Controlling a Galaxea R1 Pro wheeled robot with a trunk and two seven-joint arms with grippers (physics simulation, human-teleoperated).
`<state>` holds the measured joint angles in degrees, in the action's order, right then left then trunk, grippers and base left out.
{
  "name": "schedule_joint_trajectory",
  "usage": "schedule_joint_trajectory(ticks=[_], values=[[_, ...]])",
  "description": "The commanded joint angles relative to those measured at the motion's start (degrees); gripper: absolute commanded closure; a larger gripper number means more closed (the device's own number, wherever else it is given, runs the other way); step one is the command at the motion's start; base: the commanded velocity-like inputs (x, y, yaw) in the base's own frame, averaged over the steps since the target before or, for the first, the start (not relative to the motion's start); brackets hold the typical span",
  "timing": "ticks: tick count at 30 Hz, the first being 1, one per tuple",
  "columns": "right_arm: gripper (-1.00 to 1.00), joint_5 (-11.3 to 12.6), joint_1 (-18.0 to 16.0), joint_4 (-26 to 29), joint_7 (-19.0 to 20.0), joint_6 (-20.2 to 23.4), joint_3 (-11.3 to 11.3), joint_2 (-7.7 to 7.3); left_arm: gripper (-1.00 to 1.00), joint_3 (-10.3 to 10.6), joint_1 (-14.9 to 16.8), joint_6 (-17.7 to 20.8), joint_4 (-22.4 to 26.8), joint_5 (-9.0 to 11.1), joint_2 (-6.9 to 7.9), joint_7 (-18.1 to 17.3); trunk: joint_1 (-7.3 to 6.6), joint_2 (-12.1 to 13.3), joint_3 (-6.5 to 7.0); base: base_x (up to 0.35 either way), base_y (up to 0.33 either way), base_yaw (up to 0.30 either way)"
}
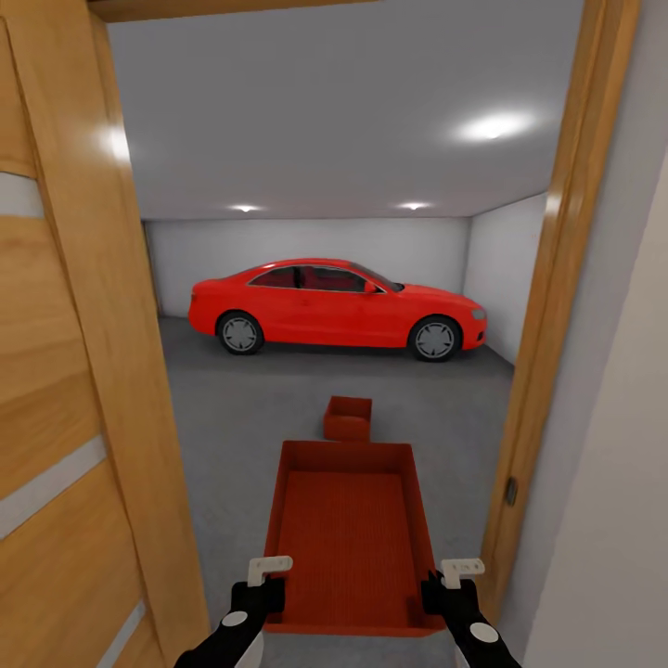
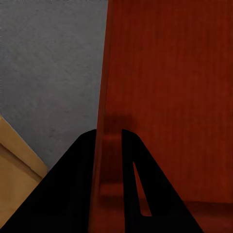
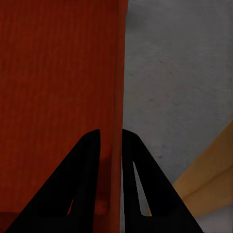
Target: Move the two storage containers from the living room to the garage. In the garage, place one container on the floor and stack the other container on top of it (either order is fine).
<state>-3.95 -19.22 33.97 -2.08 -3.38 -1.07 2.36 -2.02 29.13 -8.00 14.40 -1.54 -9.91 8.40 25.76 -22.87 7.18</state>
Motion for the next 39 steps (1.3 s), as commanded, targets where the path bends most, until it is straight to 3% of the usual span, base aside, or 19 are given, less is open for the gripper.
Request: schedule_joint_trajectory(ticks=[1, 20, 28, 39], values=[[1.0, -0.27, 0.06, -0.13, 0.06, -0.17, 1.6, 0.05, 1.0, -0.88, 0.11, -0.09, 2.39, -0.22, -0.09, -0.32, 0.02, -0.05, -0.03, 0.0, 0.043, 0.0], [1.0, -0.27, 0.06, -0.13, 0.06, -0.16, 1.6, 0.06, 1.0, -0.88, 0.09, -0.09, 2.39, -0.22, -0.09, -0.32, 0.02, -0.05, 0.1, 0.002, 0.005, -0.04], [1.0, -0.27, 0.06, -0.13, 0.06, -0.16, 1.6, 0.07, 1.0, -0.88, 0.11, -0.09, 2.39, -0.22, -0.09, -0.32, 0.02, -0.05, 0.11, 0.249, 0.073, 0.0], [1.0, -0.27, 0.06, -0.13, 0.06, -0.16, 1.6, 0.05, 1.0, -0.88, 0.12, -0.1, 2.39, -0.22, -0.09, -0.32, 0.02, -0.05, 0.11, 0.049, 0.002, 0.0]])
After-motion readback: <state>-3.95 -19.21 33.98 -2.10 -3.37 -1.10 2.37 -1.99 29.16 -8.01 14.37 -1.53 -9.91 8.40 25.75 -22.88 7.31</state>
